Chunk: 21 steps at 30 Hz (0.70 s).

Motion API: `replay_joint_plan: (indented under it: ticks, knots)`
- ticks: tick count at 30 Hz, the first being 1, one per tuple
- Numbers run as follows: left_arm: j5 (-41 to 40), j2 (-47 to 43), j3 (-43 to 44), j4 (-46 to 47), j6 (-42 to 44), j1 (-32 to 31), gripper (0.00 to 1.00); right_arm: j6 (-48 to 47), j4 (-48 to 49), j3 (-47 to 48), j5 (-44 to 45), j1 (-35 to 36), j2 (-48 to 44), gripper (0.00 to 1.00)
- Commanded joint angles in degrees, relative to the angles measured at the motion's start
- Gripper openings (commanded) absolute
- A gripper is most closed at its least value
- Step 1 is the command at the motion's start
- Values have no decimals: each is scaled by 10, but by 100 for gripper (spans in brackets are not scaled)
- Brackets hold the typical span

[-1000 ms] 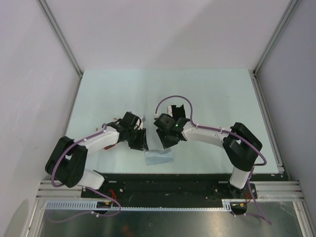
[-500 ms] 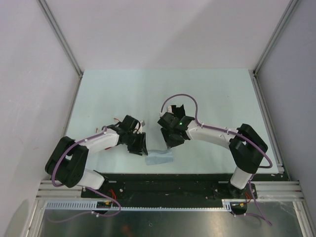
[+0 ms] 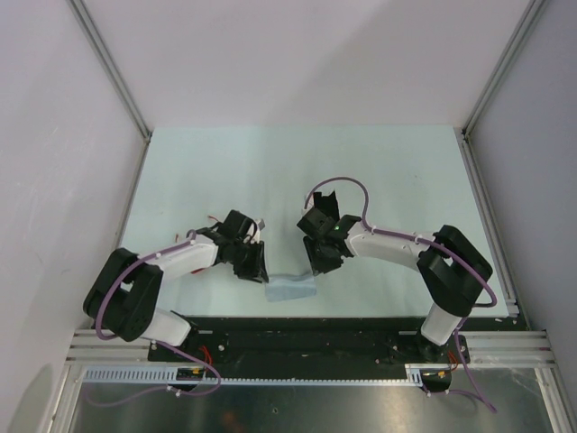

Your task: Organize the sunglasses

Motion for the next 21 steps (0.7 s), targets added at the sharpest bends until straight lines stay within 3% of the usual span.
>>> replay_joint_plan:
  ticks: [1,21]
  knots:
    - [-2,6,16,24,-15,1,29,14,32,-11,-14,-6,-20,35]
    - [13,22,25,35,-18,1,22,14,55,-20,-40,-13,-34,36]
